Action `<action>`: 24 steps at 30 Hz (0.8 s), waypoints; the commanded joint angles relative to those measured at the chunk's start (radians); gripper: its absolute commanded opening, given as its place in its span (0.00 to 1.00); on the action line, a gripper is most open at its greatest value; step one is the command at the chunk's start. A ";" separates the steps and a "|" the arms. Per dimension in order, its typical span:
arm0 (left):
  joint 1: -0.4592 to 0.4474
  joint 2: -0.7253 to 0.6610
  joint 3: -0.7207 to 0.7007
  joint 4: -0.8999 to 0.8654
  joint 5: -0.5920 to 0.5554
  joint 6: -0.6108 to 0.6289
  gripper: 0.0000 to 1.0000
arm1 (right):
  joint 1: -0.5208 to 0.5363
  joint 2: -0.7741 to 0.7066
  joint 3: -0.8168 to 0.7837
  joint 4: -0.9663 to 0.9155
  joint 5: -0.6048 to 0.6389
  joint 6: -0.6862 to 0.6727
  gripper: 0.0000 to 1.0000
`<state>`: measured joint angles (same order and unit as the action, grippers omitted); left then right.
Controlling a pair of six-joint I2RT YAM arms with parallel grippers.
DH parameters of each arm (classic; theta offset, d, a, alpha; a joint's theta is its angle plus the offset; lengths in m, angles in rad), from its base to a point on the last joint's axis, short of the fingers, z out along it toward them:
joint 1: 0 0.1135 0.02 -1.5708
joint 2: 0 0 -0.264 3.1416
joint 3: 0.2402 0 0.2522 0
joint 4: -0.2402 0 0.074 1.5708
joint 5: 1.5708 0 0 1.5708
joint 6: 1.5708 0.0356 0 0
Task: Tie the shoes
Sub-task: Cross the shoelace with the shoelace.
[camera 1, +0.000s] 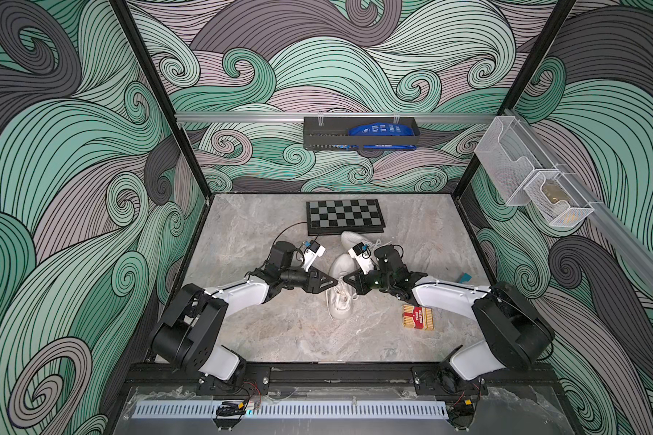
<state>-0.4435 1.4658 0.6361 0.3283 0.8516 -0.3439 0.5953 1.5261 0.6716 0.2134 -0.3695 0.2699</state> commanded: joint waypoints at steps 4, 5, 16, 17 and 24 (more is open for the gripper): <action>0.050 0.064 0.029 0.054 -0.041 -0.082 0.43 | 0.005 -0.020 -0.016 0.002 -0.024 0.003 0.00; 0.051 0.101 0.053 0.019 -0.033 -0.070 0.38 | 0.005 -0.023 -0.018 0.003 -0.024 0.003 0.00; 0.036 0.292 0.169 -0.142 0.116 0.063 0.14 | 0.006 -0.025 -0.023 0.003 -0.032 0.001 0.00; 0.034 0.301 0.173 -0.142 0.126 0.066 0.13 | 0.007 -0.023 -0.022 0.003 -0.034 0.000 0.00; 0.010 0.346 0.206 -0.168 0.157 0.088 0.10 | 0.010 -0.019 -0.023 0.003 -0.040 -0.003 0.00</action>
<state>-0.4210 1.8019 0.8059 0.1932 0.9592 -0.2955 0.5983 1.5196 0.6582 0.2134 -0.3939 0.2707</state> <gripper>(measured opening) 0.102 0.050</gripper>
